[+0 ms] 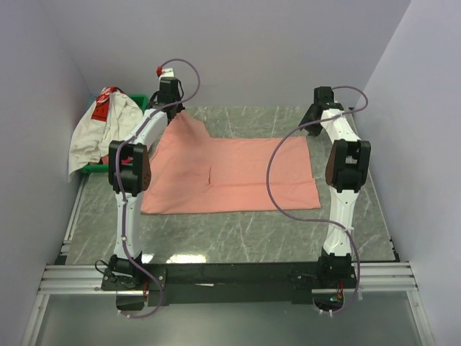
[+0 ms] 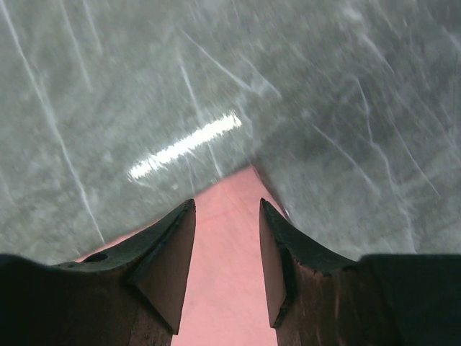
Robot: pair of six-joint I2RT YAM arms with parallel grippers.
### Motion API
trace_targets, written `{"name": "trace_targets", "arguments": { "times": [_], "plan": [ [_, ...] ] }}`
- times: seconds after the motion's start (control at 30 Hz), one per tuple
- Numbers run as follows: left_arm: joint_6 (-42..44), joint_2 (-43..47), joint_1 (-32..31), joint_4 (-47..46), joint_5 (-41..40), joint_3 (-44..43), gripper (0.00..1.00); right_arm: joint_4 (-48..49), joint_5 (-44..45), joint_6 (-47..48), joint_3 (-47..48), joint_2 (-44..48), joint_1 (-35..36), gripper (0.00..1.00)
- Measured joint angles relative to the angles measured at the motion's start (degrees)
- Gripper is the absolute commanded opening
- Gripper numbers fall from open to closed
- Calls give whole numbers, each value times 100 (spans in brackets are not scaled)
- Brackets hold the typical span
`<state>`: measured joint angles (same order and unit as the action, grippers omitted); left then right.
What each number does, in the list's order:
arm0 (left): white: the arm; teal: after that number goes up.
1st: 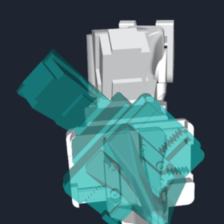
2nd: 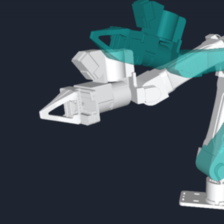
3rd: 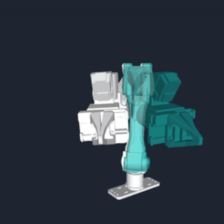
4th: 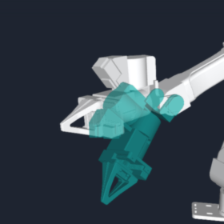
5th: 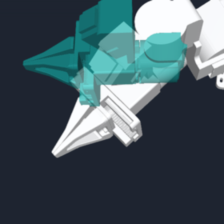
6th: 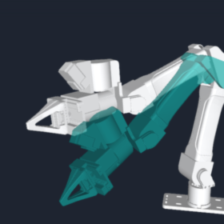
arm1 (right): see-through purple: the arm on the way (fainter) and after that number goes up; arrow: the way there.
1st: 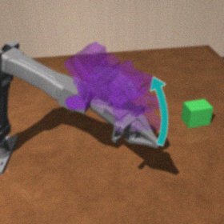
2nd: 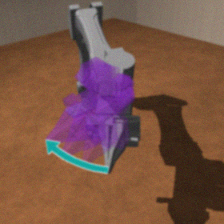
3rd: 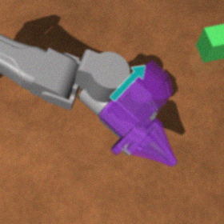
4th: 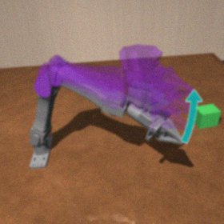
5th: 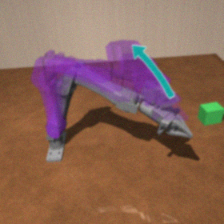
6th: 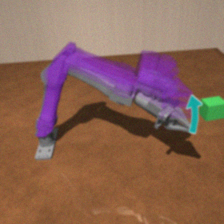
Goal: Fold and stack the t-shirts
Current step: Fold the tshirt
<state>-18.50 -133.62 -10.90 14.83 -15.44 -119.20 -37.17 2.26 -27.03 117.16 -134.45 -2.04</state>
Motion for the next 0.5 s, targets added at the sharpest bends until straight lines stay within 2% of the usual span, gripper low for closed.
{"name": "trace_targets", "arguments": {
  "times": [0.13,0.43,0.5],
  "plan": [
    [-4,0,20,-11,76,63,0,-59,26,-162,289,-243,0,45],
    [-42,0,44,-42,221,72,0,-323,260,-337,302,-485,-4,44],
    [-44,0,42,-42,236,72,0,-455,269,-341,422,-538,-4,40]
  ]
}}
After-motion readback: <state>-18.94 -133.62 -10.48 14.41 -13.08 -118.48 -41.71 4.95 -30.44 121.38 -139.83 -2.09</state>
